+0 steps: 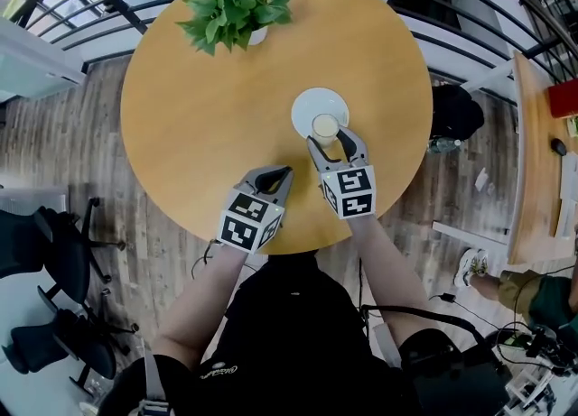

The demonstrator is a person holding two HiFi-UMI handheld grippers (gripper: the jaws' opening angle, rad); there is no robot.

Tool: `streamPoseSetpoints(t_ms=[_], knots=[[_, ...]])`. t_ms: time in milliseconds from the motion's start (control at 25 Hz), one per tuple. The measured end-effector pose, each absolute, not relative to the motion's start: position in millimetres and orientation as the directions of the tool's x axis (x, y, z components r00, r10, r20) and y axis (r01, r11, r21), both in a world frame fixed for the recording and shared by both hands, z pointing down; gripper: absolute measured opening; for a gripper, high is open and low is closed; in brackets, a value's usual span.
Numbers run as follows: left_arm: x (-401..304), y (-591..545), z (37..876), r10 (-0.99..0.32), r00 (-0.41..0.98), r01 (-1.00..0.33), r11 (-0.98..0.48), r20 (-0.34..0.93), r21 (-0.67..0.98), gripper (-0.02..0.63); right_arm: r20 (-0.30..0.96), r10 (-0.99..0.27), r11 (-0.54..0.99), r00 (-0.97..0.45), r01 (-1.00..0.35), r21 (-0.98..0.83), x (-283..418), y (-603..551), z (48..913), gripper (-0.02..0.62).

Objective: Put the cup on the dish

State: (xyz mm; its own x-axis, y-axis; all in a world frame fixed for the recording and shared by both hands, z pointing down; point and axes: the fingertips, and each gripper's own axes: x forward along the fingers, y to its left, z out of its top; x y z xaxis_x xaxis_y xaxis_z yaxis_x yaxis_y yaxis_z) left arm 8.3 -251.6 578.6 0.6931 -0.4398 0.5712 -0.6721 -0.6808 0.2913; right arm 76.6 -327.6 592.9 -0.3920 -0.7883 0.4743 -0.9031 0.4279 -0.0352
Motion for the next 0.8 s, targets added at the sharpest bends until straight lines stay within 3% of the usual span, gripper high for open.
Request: streamPoseSetpoints(t_ms=[800], knots=[[-2,-260,587,-0.447,0.672,-0.693,-0.662,0.591,0.287,0.005,0.564,-0.768,0.393,-0.305,-0.919,0.037,89,-419,649,0.245]])
